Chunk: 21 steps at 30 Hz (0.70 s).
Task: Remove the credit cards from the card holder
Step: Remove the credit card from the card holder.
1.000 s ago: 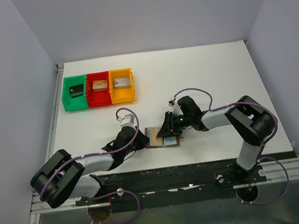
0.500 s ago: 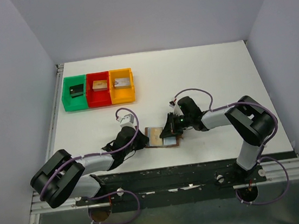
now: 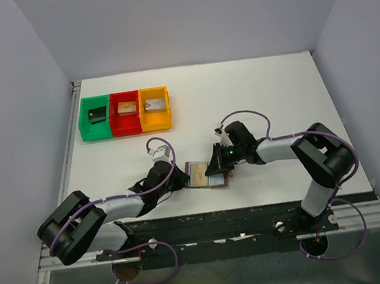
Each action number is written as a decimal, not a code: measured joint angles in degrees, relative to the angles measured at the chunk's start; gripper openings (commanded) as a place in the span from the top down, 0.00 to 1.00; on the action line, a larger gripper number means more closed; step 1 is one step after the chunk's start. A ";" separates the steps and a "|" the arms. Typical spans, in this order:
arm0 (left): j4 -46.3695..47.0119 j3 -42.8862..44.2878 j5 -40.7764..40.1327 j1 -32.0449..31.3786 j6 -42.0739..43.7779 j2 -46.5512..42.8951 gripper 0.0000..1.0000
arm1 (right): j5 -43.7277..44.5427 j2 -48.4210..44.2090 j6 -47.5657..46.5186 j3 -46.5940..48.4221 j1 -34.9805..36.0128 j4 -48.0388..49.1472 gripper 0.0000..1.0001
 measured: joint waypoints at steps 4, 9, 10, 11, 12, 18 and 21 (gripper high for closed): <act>0.02 -0.02 -0.02 0.00 -0.22 0.00 1.00 | 0.50 -0.42 -1.03 0.37 0.11 -1.57 0.87; 0.02 -0.02 -0.04 0.00 -0.26 0.00 1.00 | 1.51 -1.07 -2.54 1.40 0.11 -4.24 0.86; 0.02 -0.02 -0.07 0.00 -0.31 0.00 1.00 | 1.70 -1.11 -2.80 1.57 0.11 -4.63 0.85; 0.02 -0.02 -0.07 0.00 -0.33 0.00 1.00 | 1.84 -1.20 -2.93 1.70 0.11 -4.96 0.84; 0.00 -0.02 -0.07 0.00 -0.35 0.00 1.00 | 1.92 -1.33 -2.99 1.79 0.11 -5.29 0.83; 0.02 -0.02 -0.09 0.00 -0.61 0.11 1.00 | 2.32 -1.70 -2.75 1.86 0.11 -6.19 0.60; 0.09 -0.02 -0.09 0.00 -0.90 0.17 1.00 | 2.23 -1.70 -1.84 1.86 0.11 -5.66 0.51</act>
